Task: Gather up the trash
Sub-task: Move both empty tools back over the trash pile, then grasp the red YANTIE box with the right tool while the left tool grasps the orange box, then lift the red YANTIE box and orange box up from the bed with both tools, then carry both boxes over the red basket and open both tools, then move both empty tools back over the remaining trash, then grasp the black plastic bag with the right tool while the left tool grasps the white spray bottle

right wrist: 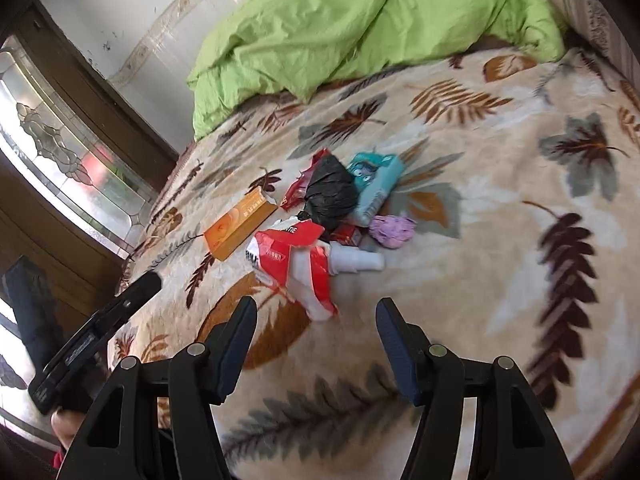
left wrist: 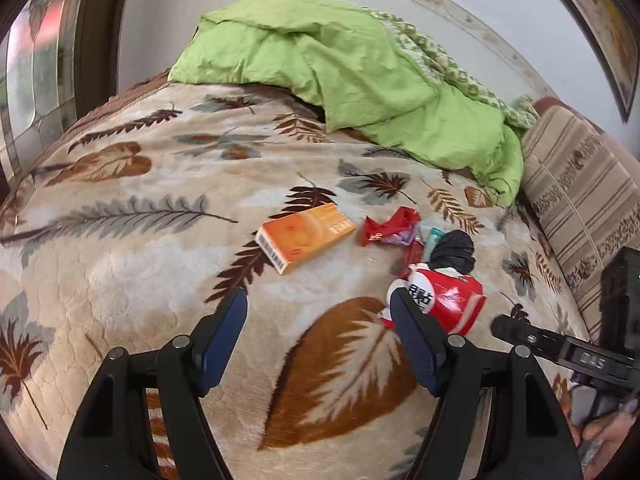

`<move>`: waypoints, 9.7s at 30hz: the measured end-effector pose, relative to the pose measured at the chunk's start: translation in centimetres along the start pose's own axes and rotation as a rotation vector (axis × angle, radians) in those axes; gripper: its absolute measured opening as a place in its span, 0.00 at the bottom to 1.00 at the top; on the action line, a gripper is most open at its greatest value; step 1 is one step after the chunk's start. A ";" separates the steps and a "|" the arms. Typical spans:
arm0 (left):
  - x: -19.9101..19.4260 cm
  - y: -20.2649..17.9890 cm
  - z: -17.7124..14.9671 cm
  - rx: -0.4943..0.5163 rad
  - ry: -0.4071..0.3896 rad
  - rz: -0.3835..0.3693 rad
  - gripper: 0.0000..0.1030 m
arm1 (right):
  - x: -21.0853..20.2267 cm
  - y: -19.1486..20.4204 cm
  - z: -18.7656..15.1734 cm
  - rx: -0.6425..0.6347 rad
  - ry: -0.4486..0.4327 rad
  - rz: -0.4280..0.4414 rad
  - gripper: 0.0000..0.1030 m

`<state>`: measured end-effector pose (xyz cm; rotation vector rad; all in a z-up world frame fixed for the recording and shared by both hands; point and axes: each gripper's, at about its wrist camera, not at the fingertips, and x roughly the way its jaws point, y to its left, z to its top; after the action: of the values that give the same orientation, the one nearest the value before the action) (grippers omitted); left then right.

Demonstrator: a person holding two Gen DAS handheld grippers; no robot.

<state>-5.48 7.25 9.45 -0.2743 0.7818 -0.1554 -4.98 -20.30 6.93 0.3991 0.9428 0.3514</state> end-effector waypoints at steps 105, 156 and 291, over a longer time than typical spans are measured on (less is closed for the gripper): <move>0.8 -7.5 -4.5 0.267 -0.033 0.042 0.49 | -5.1 -1.0 -3.4 0.027 -0.198 0.076 0.06; -3.0 -14.8 -6.9 0.397 -0.012 -0.146 0.49 | -11.4 -3.4 -5.7 0.163 -0.272 0.161 0.06; 10.4 -13.3 -2.1 0.411 0.302 -0.353 0.45 | -7.5 -5.3 5.4 0.188 -0.408 -0.072 0.37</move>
<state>-0.18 -8.30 5.02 0.0062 0.9742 -0.6940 -3.91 -29.33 12.55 0.5822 0.5898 0.1070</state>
